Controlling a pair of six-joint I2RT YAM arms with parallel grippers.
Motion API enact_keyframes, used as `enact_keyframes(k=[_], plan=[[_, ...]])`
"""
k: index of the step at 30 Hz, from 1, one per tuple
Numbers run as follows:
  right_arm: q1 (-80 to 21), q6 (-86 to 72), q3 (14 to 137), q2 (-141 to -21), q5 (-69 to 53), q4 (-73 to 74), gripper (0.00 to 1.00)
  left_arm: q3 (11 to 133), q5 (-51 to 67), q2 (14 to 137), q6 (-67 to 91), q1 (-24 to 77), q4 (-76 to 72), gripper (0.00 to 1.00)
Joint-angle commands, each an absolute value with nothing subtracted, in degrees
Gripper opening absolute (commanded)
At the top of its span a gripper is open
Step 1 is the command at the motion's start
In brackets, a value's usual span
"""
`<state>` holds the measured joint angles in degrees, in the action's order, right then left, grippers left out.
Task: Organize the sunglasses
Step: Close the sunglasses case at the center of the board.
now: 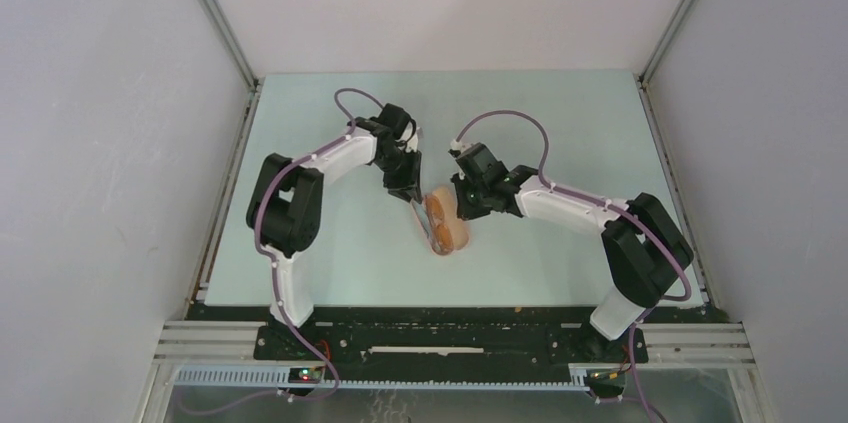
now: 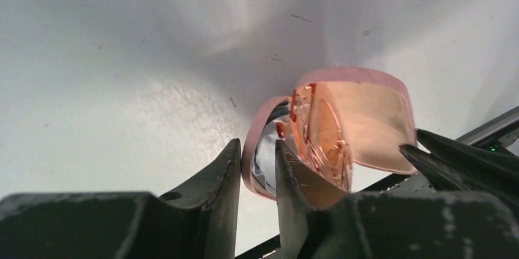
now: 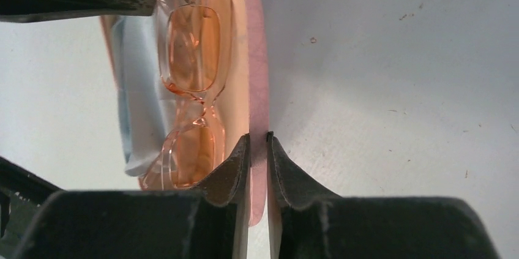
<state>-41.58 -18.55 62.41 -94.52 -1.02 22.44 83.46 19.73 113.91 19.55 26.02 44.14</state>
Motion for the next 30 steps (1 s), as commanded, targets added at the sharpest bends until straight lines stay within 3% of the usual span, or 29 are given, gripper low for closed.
enact_keyframes(k=[1,10,21,26,30], plan=[[-43.14,-22.23,62.67,-92.01,6.21,21.97,0.10,85.38,18.72,106.74,20.83,26.39,44.23,0.32],[-46.18,-23.89,62.64,-90.73,12.13,22.64,0.09,80.77,21.47,105.11,21.81,26.37,40.97,0.38],[-47.93,-25.37,62.62,-89.69,15.60,24.18,0.09,76.96,22.04,101.95,23.73,26.37,37.84,0.57],[-48.62,-25.88,62.67,-89.48,18.08,25.10,0.09,74.72,21.61,99.20,25.81,26.36,36.00,0.71],[-49.09,-26.40,63.18,-90.26,19.94,26.53,0.09,70.89,24.03,96.30,28.04,26.37,31.62,0.72]])
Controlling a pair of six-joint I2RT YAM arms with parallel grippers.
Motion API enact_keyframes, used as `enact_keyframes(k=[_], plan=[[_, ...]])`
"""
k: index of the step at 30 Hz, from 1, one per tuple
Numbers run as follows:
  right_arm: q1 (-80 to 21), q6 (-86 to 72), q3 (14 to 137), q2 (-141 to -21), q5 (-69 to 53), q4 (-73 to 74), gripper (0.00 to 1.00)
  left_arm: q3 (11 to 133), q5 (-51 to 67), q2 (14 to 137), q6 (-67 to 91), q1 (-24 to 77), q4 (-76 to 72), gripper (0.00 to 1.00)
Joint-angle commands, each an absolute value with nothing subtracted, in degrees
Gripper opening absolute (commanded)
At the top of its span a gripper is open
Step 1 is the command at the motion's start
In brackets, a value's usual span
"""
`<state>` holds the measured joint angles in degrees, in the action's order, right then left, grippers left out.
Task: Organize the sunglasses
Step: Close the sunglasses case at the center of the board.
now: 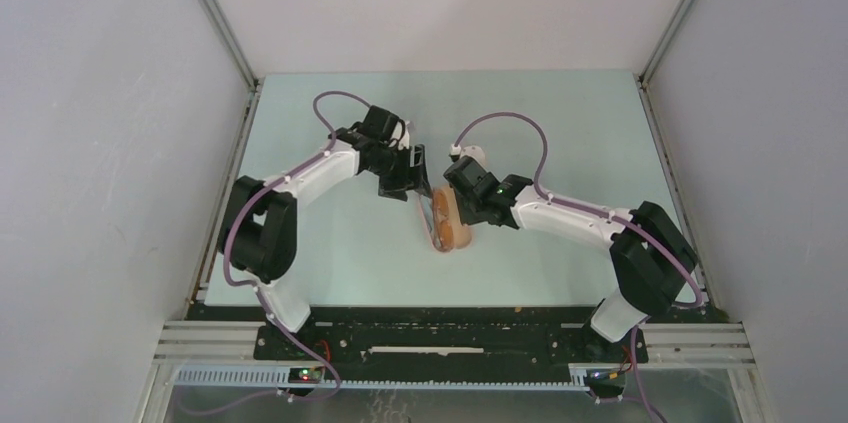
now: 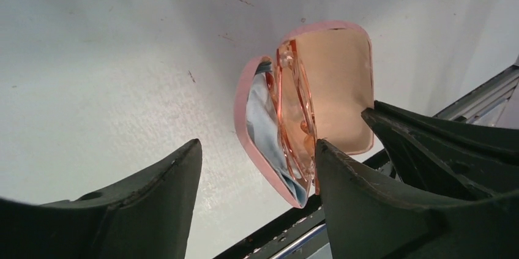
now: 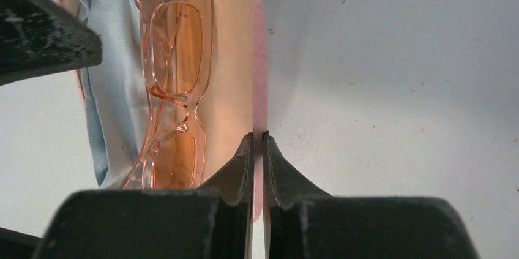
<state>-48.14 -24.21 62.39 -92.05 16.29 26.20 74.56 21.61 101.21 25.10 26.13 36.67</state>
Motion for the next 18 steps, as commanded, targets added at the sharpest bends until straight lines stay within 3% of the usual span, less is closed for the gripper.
enact_keyframes(k=[1,6,18], plan=[[-49.21,-26.43,63.19,-90.41,20.43,26.68,0.09,69.60,24.08,95.46,28.92,26.37,30.11,0.71],[-49.57,-26.51,63.59,-91.63,20.98,27.32,0.11,61.74,20.72,92.74,34.37,26.28,22.80,0.46],[-50.56,-26.64,65.35,-93.81,20.91,27.64,0.21,56.27,27.90,96.26,38.17,26.37,13.95,0.25]])
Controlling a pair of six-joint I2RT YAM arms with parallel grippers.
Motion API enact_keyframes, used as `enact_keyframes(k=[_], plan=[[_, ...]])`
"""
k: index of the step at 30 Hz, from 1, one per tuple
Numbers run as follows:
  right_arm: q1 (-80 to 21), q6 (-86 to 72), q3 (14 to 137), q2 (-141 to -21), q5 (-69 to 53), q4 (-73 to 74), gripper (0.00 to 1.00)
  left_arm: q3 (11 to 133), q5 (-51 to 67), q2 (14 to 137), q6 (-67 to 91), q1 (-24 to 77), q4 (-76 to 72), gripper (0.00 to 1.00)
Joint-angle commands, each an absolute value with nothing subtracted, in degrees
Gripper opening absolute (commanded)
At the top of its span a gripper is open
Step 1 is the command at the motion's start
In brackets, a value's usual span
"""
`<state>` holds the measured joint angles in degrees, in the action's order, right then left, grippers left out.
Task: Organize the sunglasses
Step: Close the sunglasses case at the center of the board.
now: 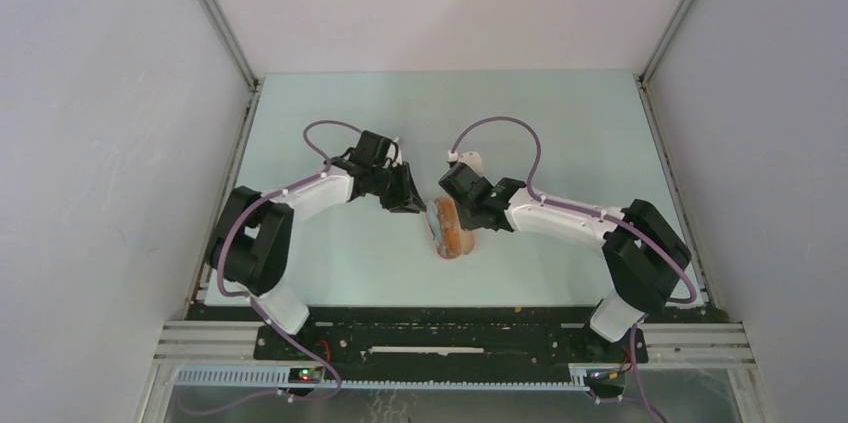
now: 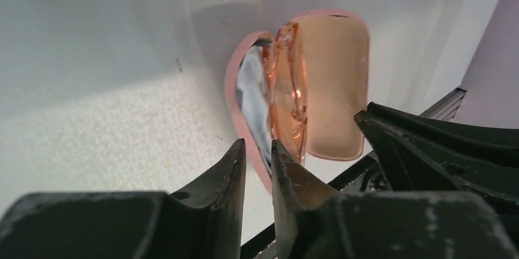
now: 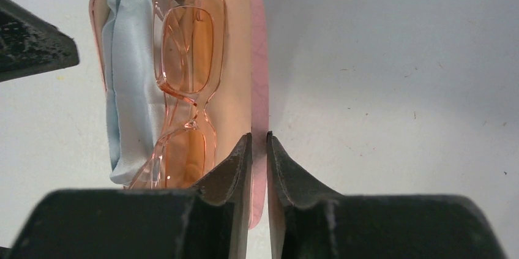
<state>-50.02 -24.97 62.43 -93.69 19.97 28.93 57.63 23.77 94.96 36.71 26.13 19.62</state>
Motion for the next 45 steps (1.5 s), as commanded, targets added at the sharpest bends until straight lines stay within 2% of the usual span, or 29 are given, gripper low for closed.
enact_keyframes(k=[1,11,17,22,28,34,45], plan=[[-50.54,-26.72,65.39,-93.94,20.73,27.60,0.22,56.35,28.69,96.85,38.07,26.37,13.87,0.23],[-50.32,-27.22,65.32,-93.44,18.20,26.88,0.33,55.02,29.19,98.23,37.13,26.37,13.57,0.13],[-49.73,-27.58,65.35,-93.25,15.37,25.40,0.37,55.15,28.99,98.07,35.57,26.36,14.74,0.12],[-49.10,-28.15,65.39,-93.10,12.49,23.73,0.35,55.71,29.44,99.31,35.08,26.36,14.87,0.12],[-48.78,-28.43,65.32,-93.08,10.88,23.09,0.25,56.22,29.73,100.72,34.63,26.28,14.86,0.10],[-49.29,-28.72,65.39,-93.28,10.96,23.13,0.23,56.51,30.24,101.87,34.38,26.28,14.61,0.08],[-51.02,-29.31,65.38,-93.24,18.38,25.81,0.22,55.80,29.07,93.66,33.64,26.37,18.48,0.26]])
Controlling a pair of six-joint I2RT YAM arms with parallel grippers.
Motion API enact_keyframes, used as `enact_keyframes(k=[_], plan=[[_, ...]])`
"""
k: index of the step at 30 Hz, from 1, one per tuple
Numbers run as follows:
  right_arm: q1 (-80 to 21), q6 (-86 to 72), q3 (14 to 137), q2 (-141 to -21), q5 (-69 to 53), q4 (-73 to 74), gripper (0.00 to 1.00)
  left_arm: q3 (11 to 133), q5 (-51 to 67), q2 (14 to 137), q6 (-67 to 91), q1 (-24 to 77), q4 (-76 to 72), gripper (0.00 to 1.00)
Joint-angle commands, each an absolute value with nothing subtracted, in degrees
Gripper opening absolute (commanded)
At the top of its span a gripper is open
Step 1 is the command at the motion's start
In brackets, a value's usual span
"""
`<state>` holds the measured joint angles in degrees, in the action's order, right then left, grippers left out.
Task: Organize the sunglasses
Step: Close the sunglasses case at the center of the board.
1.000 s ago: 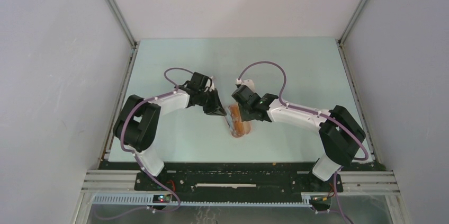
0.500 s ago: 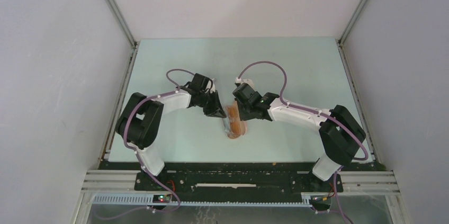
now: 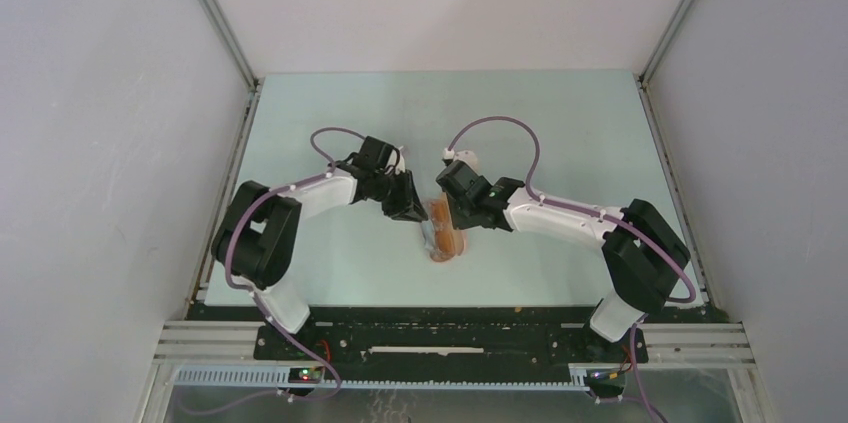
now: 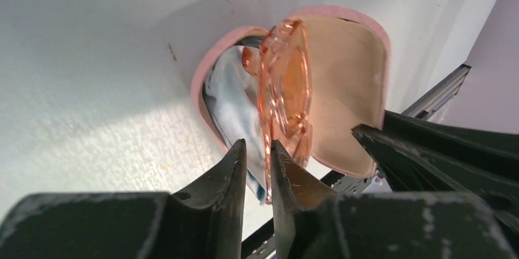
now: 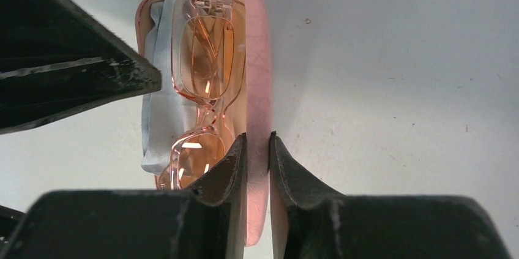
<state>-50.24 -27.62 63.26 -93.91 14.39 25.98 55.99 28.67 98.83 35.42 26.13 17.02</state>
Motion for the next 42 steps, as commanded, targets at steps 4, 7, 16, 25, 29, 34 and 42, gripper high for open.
enact_keyframes(k=[4,7,16,25,29,34,42], plan=[[-51.28,-29.39,65.34,-93.80,19.08,25.89,0.22,54.15,27.09,91.03,34.07,26.30,19.55,0.26],[-51.54,-29.36,65.31,-94.13,19.31,25.84,0.21,53.01,23.57,90.61,34.89,26.16,20.24,0.20],[-51.94,-29.18,65.39,-94.13,19.71,25.84,0.22,52.12,23.73,95.75,35.68,25.83,18.46,0.13],[-52.36,-28.90,66.34,-94.95,19.96,26.37,0.22,52.61,24.79,97.67,35.86,26.09,17.02,0.12],[-53.05,-28.55,67.17,-95.64,20.57,26.80,0.22,53.82,25.19,99.30,35.69,26.58,16.99,0.12],[-54.01,-28.57,68.68,-96.58,21.27,27.80,0.22,55.26,25.97,100.80,35.77,27.38,16.92,0.11],[-55.33,-28.18,69.84,-97.47,21.58,28.07,0.22,56.78,26.78,101.97,35.84,28.40,17.04,0.12]])
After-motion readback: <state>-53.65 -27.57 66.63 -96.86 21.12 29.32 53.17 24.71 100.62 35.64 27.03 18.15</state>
